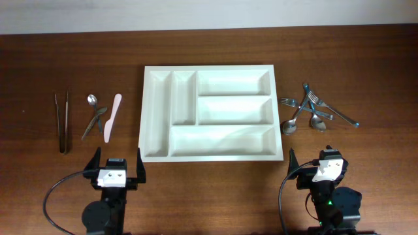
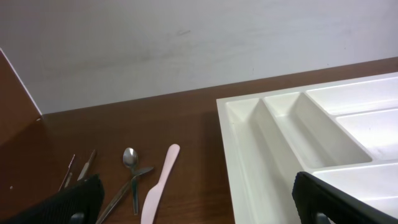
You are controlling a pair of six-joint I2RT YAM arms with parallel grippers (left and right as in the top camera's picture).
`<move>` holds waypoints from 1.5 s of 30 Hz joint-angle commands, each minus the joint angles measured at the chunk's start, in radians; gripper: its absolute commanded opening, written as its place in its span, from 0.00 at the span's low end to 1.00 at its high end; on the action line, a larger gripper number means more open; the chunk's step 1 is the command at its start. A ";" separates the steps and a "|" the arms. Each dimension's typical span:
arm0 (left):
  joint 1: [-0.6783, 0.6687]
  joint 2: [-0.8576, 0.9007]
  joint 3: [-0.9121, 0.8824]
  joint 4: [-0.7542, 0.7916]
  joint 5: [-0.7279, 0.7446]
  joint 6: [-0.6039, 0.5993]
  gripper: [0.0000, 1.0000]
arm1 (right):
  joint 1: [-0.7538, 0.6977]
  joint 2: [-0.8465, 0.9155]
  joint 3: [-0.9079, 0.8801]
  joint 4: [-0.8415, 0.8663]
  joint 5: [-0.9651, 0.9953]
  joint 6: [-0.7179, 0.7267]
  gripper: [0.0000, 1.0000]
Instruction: Pack container
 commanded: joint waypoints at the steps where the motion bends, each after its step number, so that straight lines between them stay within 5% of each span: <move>1: 0.005 -0.008 -0.004 -0.003 0.014 0.010 0.99 | -0.006 -0.012 -0.009 0.006 -0.017 -0.003 0.99; 17: 0.005 -0.008 -0.004 -0.003 0.014 0.010 0.99 | -0.006 -0.012 -0.003 0.075 -0.082 0.119 0.99; 26: 0.005 -0.008 -0.004 -0.003 0.014 0.010 0.99 | -0.006 0.062 0.162 0.090 -0.092 0.134 0.99; 45: 0.005 -0.008 -0.004 -0.003 0.014 0.010 0.99 | -0.006 1.156 1.196 -0.501 -0.118 0.147 0.99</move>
